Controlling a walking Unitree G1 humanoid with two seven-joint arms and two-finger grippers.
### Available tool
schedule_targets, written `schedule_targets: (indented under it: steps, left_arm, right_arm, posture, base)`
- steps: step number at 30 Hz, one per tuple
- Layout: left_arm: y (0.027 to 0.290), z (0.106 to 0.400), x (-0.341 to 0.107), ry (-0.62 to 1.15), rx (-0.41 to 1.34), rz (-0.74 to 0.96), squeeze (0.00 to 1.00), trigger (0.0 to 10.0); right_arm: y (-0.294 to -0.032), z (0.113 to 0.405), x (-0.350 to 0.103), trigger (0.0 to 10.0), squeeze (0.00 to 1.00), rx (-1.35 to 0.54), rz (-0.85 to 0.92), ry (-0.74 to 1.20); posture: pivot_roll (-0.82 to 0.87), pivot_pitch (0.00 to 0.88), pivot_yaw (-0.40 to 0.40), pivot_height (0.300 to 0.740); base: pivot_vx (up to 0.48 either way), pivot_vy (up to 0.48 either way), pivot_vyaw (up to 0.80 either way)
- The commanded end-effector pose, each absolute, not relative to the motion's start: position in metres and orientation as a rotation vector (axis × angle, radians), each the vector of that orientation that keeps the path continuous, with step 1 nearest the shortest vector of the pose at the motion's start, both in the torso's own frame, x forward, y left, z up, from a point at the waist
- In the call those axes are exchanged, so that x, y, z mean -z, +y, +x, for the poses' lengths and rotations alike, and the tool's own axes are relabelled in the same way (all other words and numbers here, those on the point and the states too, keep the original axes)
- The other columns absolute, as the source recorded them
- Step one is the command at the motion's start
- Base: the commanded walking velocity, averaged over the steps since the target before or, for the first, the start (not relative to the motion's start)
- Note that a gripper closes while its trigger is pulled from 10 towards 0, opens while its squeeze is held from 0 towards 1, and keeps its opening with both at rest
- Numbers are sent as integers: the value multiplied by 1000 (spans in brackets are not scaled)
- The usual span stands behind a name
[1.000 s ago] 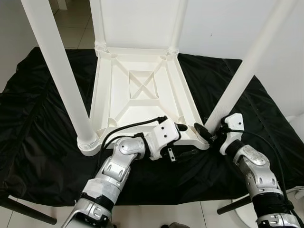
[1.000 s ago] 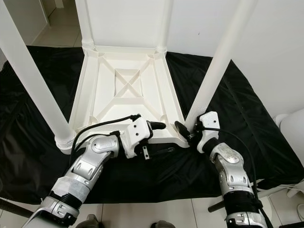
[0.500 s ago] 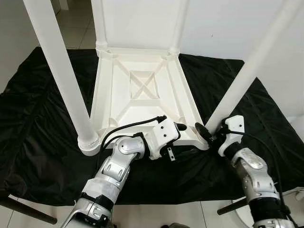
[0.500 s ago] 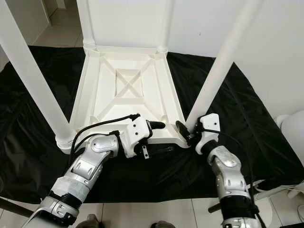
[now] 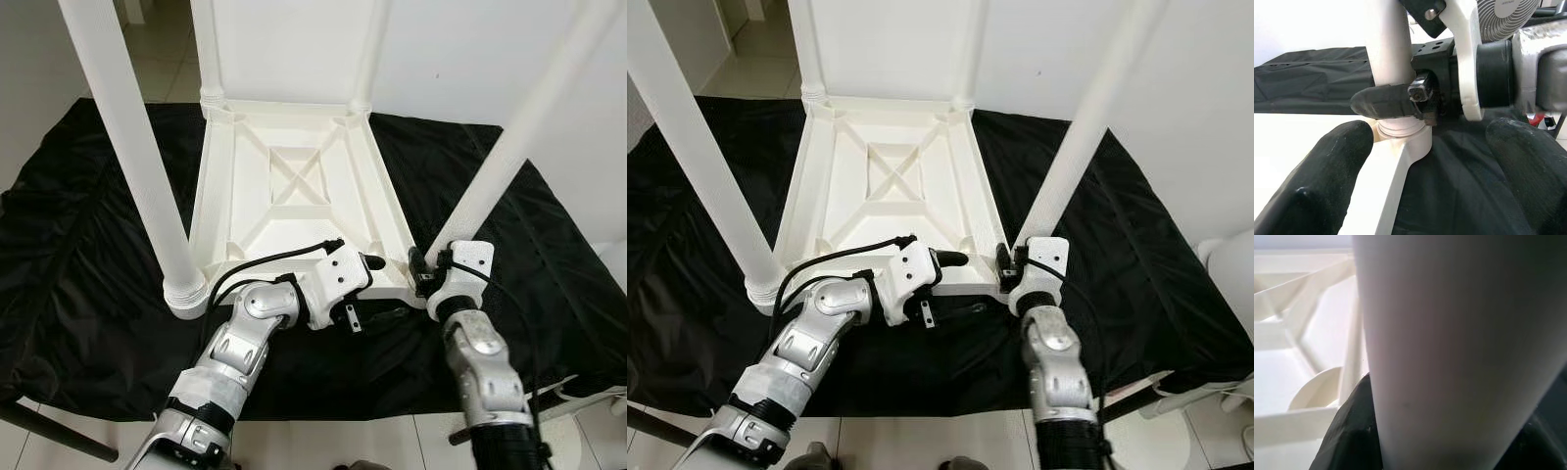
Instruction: Building children table
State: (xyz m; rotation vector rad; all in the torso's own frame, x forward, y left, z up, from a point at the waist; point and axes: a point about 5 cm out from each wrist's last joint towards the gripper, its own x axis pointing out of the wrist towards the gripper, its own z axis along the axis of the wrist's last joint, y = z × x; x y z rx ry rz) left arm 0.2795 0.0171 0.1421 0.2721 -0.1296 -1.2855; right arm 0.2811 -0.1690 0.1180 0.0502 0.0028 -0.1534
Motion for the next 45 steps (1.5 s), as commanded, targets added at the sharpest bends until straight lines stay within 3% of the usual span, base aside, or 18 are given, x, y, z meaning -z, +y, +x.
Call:
schedule_targets:
  steps: [1,6,11,12,14,26,27,30,31,32,33,39,42,45]
  left_arm:
    - [16,283,-145,-146,1188,270,0,10000]
    - [15,284,-146,-148,1184,268,0,10000]
    - [15,283,-145,-148,1186,267,0,10000]
    - [15,283,-145,-148,1187,267,0,10000]
    - [15,283,-145,-149,1185,267,0,10000]
    - [14,282,-145,-152,1181,262,0,10000]
    - [14,282,-144,-151,1181,262,0,10000]
    - [14,282,-144,-151,1181,262,0,10000]
    - [14,282,-144,-150,1183,263,0,10000]
    - [14,282,-144,-150,1183,263,0,10000]
    - [14,282,-144,-150,1190,266,0,10000]
    - [14,282,-144,-150,1192,268,0,10000]
    - [14,282,-145,-153,1201,272,0,10000]
    - [14,283,-146,-153,1203,272,0,10000]
  right_arm:
    - [-170,276,-107,10000,0,262,61,64]
    - [-158,275,-113,10000,0,370,96,57]
    - [-148,276,-115,10000,0,306,113,66]
    - [-148,275,-116,10000,969,302,123,59]
    - [-149,274,-117,10000,1000,288,128,47]
    - [-166,262,-112,10000,1000,183,21,15]
    - [-170,258,-110,10000,682,121,16,12]
    - [-170,258,-110,10000,682,121,16,12]
    - [-173,254,-109,10000,396,55,14,9]
    - [-173,254,-109,10000,396,55,14,9]
    - [-189,250,-106,10000,0,-77,-44,9]
    - [-195,249,-105,10000,0,-103,-64,8]
    - [-205,257,-113,10000,0,-295,-106,6]
    - [-208,263,-117,10000,0,-364,-124,6]
  posture:
    - [7,0,-56,740]
    - [13,0,-59,740]
    - [10,0,-61,740]
    - [10,0,-64,740]
    - [11,0,-66,740]
    - [13,0,-74,740]
    - [12,0,-72,740]
    - [12,0,-72,740]
    - [10,0,-70,740]
    - [10,0,-70,740]
    - [5,0,-61,740]
    - [5,0,-59,740]
    - [0,0,-46,740]
    - [0,0,-43,740]
  base:
    - [0,0,0]
    - [0,0,0]
    - [0,0,0]
    - [0,0,0]
    - [0,0,0]
    - [0,0,0]
    - [0,0,0]
    - [0,0,0]
    - [0,0,0]
    - [0,0,0]
    - [0,0,0]
    - [0,0,0]
    - [0,0,0]
    - [0,0,0]
